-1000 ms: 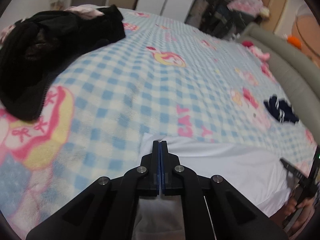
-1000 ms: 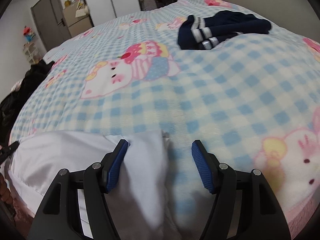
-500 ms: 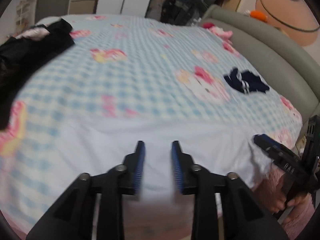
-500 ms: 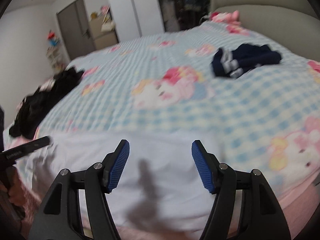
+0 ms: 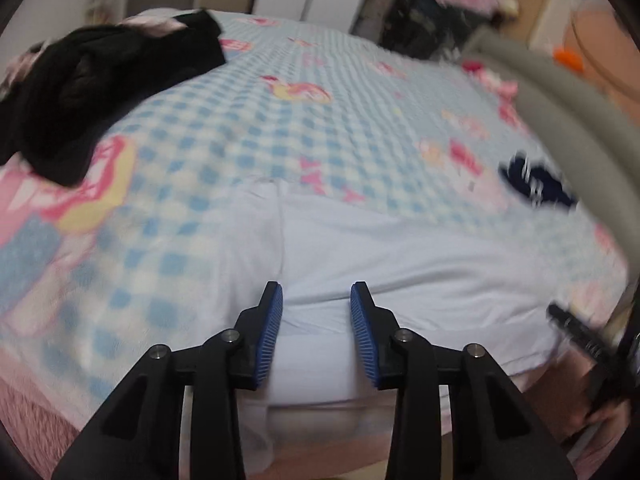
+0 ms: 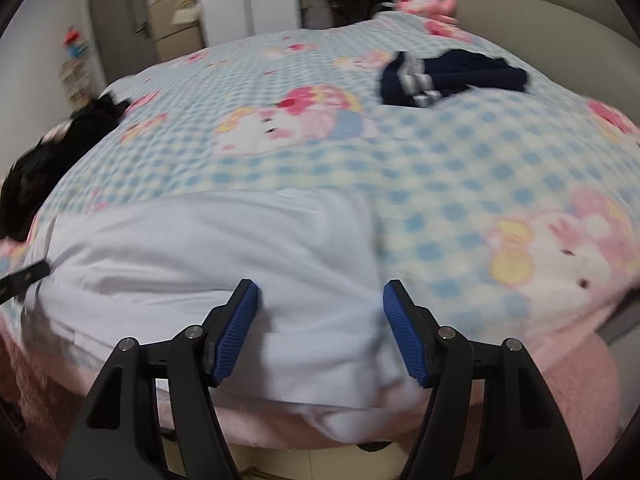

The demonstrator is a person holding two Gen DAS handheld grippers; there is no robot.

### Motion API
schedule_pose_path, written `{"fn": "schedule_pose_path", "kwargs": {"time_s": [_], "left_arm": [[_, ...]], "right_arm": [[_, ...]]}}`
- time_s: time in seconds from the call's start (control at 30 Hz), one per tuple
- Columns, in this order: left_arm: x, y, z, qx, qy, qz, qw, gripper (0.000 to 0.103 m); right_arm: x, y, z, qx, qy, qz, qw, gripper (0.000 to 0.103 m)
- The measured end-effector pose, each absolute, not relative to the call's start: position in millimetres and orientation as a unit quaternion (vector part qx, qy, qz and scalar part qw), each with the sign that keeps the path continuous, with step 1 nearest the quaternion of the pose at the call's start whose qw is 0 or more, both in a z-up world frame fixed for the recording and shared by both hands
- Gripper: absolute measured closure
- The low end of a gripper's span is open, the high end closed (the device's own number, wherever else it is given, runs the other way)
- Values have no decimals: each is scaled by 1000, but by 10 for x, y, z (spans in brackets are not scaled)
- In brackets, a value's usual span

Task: Fold clothes
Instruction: 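Open both grippers and smooth the folded shirt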

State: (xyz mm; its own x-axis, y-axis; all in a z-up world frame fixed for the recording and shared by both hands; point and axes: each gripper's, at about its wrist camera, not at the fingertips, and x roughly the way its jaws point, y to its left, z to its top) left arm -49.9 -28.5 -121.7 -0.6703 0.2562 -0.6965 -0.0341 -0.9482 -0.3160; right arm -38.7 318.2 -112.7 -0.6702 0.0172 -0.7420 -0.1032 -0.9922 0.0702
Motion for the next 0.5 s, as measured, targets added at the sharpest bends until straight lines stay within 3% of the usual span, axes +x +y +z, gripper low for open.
{"fn": "schedule_pose_path", "kwargs": {"time_s": [0.17,0.3,0.5], "left_arm": [[-387,179,-1110,-382,-98,908,142,56],[-448,374,-1322,-425,-42,895,131,55],[-431,-15,-1279,-417,-94,898,99,56]], "right_arm": [[-327,2914,-1089,-393,40,919,-10,34],[-340,2839,-1157,-408,19,913,-9,37],[-240,3488,-1187,-416,88,903,63,36]]}}
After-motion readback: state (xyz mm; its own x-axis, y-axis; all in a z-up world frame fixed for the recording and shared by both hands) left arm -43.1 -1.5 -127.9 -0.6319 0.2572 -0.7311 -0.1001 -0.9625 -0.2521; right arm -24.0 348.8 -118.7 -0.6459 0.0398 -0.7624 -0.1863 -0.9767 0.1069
